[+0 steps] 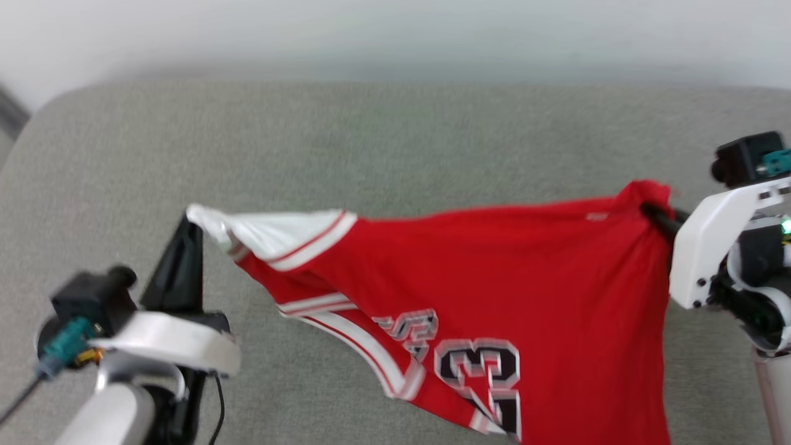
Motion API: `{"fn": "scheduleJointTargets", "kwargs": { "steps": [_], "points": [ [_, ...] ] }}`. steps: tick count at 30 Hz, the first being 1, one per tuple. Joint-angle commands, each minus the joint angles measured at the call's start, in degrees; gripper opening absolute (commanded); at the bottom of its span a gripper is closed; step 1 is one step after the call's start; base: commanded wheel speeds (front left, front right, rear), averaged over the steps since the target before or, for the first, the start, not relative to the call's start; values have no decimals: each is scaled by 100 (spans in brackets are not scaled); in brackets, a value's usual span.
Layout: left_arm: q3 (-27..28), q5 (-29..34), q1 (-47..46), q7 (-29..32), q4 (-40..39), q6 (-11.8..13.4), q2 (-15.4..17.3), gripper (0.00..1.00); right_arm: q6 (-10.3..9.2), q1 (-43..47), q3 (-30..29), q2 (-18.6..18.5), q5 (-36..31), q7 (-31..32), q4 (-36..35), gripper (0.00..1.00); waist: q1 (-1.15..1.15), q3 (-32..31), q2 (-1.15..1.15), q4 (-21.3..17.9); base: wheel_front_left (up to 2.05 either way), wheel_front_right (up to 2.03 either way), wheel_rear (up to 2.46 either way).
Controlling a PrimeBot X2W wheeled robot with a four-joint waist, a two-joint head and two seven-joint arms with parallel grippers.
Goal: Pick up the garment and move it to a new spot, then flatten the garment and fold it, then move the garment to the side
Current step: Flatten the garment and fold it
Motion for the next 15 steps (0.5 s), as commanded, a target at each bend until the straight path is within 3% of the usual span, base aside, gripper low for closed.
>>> {"fn": "scheduleJointTargets", "kwargs": {
  "steps": [1,8,15],
  "points": [
    [50,-28,-158,21,-27,-43,21,0,-3,53,-54,-19,-46,-152,-76,0,0,-297,0,-162,0,0,0],
    [233,-2,-1196,90,270,-181,90,0,-2,-267,-346,244,-248,-1186,-331,0,0,-542,0,-340,0,0,0],
    [362,87,-2653,71,630,-282,-30,0,-3,-1044,-574,536,-375,-1883,-329,0,0,-257,0,-486,0,0,0]
  ]
}}
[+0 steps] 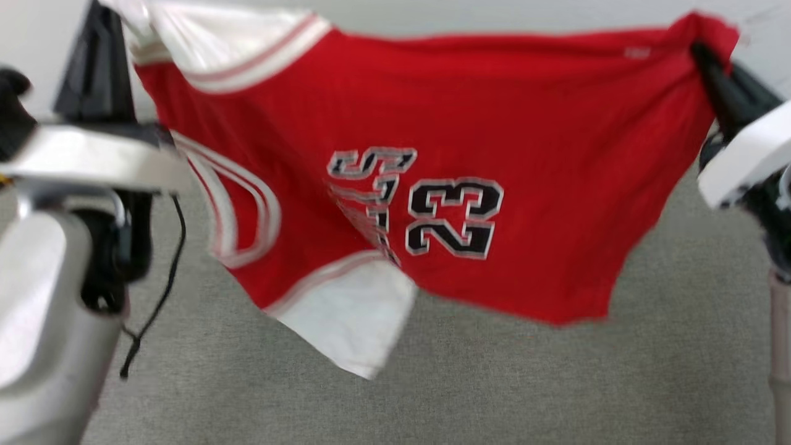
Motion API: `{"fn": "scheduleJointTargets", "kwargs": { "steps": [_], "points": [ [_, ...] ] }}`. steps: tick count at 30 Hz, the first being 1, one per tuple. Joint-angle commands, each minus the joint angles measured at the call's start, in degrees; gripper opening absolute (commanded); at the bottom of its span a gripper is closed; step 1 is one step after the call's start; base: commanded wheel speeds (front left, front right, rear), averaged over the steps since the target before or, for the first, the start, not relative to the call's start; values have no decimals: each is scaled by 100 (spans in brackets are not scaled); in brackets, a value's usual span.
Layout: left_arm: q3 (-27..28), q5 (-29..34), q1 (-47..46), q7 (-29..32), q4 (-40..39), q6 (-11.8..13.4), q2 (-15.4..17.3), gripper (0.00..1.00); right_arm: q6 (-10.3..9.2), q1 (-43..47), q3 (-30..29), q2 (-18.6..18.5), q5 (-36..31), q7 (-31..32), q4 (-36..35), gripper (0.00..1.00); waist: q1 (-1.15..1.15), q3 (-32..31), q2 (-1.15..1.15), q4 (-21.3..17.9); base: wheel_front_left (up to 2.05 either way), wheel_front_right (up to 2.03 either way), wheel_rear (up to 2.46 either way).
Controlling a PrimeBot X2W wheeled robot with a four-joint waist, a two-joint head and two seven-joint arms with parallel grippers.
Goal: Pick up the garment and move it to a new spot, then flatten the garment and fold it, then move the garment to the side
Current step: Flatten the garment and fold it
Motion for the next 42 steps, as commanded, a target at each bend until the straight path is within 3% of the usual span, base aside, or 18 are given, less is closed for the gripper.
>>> {"fn": "scheduleJointTargets", "kwargs": {
  "steps": [1,16,24,34,42],
  "points": [
    [18,80,-339,-3,45,-51,22,0,-4,-251,-72,55,-22,-64,10,0,1,219,0,-52,0,0,0],
    [-121,618,-4686,281,1507,-786,72,0,-4,-3818,-475,-85,-107,-396,674,0,1,2363,0,-101,0,0,0],
    [-279,780,-6052,169,2415,-1022,-163,0,-3,-5419,-408,-311,-52,-599,1583,0,1,3025,0,52,0,0,0],
    [-516,904,-6455,171,3258,-1092,-323,0,-3,-6290,65,-166,170,-1025,2936,0,1,3694,0,-39,0,0,0],
    [-565,752,-5966,9,3999,-1098,-445,0,-3,-6222,698,99,412,-1542,4253,0,1,3743,0,-168,0,0,0]
  ]
}}
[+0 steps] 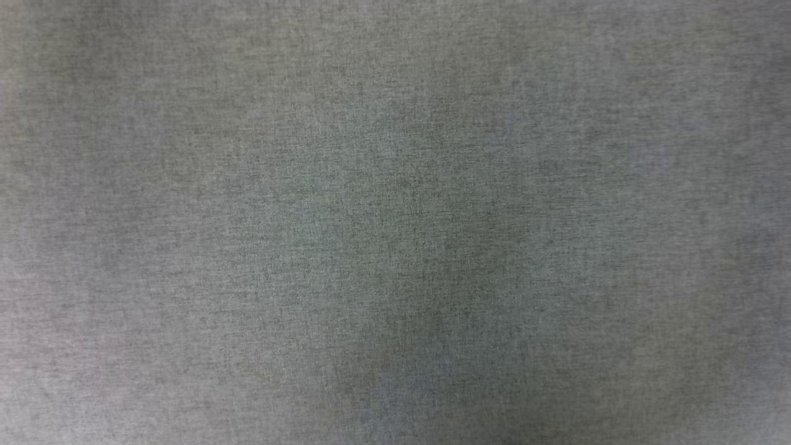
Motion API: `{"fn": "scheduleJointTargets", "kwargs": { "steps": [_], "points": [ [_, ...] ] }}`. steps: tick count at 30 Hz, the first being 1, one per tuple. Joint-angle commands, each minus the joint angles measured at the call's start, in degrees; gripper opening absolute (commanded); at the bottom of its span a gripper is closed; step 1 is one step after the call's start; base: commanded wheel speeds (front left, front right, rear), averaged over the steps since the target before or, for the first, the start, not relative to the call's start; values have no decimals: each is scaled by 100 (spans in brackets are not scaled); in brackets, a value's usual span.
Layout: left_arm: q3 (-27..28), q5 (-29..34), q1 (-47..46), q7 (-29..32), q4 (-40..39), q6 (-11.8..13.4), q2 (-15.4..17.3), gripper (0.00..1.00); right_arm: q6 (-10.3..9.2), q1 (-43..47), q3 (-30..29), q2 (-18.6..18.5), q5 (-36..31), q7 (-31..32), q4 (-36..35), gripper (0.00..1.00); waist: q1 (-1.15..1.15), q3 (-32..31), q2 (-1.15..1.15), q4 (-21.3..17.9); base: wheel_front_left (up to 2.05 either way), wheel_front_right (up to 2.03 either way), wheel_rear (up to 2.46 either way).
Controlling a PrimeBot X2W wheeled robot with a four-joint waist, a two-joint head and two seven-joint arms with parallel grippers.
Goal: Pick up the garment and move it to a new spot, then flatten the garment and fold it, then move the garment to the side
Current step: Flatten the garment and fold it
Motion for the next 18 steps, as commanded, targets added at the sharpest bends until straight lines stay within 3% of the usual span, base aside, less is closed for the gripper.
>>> {"fn": "scheduleJointTargets", "kwargs": {
  "steps": [1,10,18],
  "points": [
    [-13,-4,110,-53,42,-27,-9,0,-2,101,63,28,3,-44,58,0,-1,-52,0,-16,0,0,0],
    [113,-557,1514,-515,863,-295,-338,0,-2,1453,867,55,449,-458,706,0,-1,-883,0,18,0,0,0],
    [377,-1116,3807,-841,949,-556,-690,0,-2,3694,1410,-348,1049,-846,146,0,-1,-2224,0,206,0,0,0]
  ]
}}
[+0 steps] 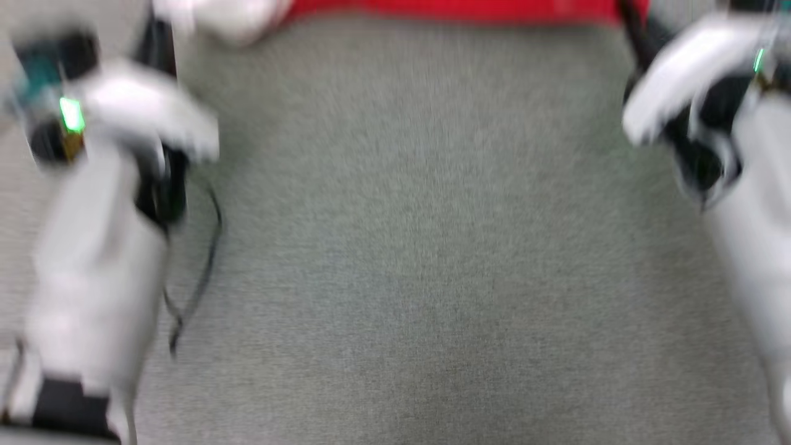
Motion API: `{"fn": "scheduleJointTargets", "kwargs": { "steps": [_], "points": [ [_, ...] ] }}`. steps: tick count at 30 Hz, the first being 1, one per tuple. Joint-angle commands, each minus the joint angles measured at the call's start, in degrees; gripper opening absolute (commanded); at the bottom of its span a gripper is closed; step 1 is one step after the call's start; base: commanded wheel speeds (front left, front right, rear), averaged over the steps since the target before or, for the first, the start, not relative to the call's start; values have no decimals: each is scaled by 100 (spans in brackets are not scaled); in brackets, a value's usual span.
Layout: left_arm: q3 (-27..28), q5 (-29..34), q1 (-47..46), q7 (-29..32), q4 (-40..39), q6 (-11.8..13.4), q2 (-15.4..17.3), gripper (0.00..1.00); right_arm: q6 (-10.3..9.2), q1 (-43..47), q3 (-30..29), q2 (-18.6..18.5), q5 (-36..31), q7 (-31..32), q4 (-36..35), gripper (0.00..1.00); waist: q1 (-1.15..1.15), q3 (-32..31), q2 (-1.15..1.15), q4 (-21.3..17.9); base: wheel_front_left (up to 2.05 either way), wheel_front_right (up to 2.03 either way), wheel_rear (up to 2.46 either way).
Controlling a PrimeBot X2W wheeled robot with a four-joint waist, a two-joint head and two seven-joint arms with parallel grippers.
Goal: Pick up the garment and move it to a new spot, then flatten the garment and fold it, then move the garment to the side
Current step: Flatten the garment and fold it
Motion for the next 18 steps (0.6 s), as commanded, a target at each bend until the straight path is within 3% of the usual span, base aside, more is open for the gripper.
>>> {"fn": "scheduleJointTargets", "kwargs": {
  "steps": [1,9,14,18],
  "points": [
    [32,5,223,-40,-94,9,-9,0,-4,225,2,-91,80,-67,-118,0,0,-704,0,111,0,0,0],
    [333,61,2798,-56,-1442,342,75,0,-4,2546,-129,-497,360,-12,-1361,0,0,-1752,0,176,0,0,0],
    [423,-33,4248,87,-2533,774,237,0,-5,4012,-654,-598,271,192,-2291,0,0,-2148,0,233,0,0,0],
    [508,-71,5354,355,-3667,1268,403,0,-7,5193,-1221,-458,98,368,-3081,0,0,-2347,0,268,0,0,0]
  ]
}}
